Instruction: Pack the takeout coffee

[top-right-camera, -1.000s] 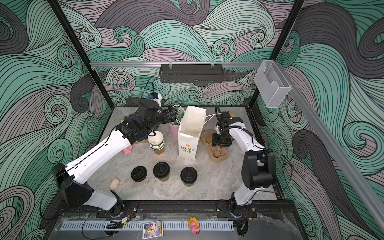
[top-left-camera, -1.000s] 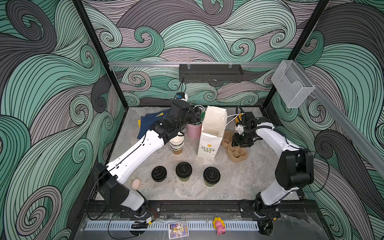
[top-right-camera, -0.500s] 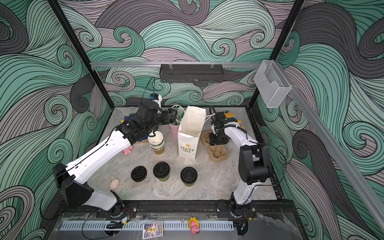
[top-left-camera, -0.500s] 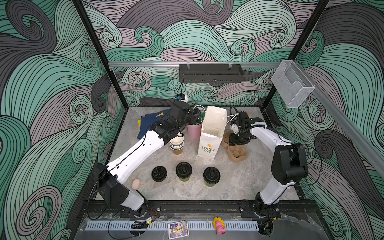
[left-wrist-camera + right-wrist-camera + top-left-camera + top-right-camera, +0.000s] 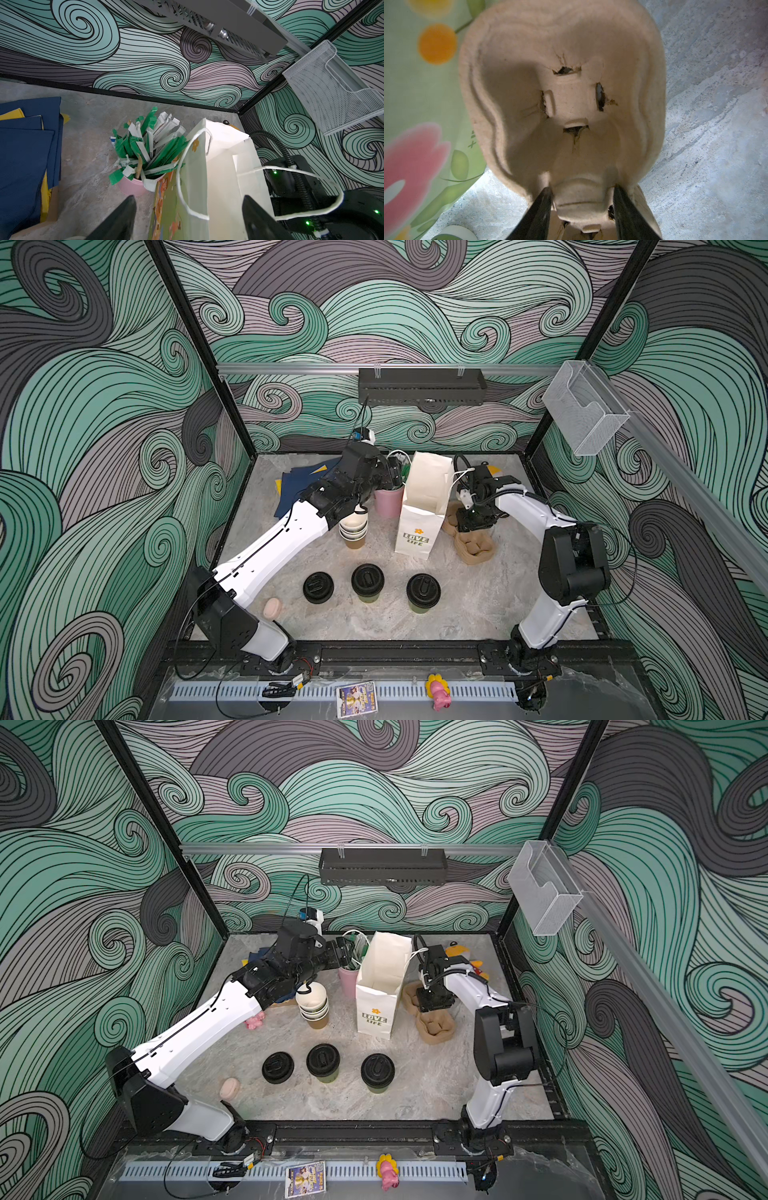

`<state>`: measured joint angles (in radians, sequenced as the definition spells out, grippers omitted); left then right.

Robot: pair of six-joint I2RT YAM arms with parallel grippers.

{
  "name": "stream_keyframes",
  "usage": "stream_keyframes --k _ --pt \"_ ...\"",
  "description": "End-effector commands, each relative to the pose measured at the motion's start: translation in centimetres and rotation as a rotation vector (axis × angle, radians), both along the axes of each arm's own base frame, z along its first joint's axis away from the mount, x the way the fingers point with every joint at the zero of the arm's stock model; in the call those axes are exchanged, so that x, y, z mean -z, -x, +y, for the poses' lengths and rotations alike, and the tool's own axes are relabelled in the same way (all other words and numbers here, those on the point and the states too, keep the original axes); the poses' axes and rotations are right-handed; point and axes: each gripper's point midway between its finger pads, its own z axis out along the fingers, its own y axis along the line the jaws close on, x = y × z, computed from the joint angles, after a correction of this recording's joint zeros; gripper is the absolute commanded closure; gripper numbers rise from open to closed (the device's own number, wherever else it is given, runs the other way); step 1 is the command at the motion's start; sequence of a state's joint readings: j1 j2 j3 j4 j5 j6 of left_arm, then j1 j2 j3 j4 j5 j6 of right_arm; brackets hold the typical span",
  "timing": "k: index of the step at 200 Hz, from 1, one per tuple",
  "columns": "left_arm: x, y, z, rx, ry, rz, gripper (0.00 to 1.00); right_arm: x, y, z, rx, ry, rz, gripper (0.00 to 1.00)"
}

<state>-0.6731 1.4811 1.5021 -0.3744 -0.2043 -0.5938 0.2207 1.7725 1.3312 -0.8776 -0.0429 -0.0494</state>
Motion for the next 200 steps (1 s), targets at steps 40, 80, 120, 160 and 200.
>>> stream_keyframes --k 40,80,120,160,200 --pt "-1.0 0.4 1.1 -0.018 0.020 -0.009 0.19 -0.6 -0.7 -0.6 0.007 0.037 -0.037 0.65" --pt "-0.8 0.5 1.3 -0.026 0.020 0.005 0.19 -1.5 -0.6 -2.6 0.105 0.029 -0.061 0.72" --pt "0.1 1.1 1.5 -0.019 -0.009 0.069 0.19 -3.5 0.6 -3.7 0.216 -0.015 -0.074 0.74" --pt "0.8 1.9 1.6 0.004 -0.026 0.138 0.19 -5.7 1.8 -4.0 0.324 -0.053 -0.090 0.75" --pt "1.1 2.2 2.6 -0.018 -0.014 0.210 0.18 -7.7 3.4 -5.3 0.437 -0.041 -0.085 0.76"
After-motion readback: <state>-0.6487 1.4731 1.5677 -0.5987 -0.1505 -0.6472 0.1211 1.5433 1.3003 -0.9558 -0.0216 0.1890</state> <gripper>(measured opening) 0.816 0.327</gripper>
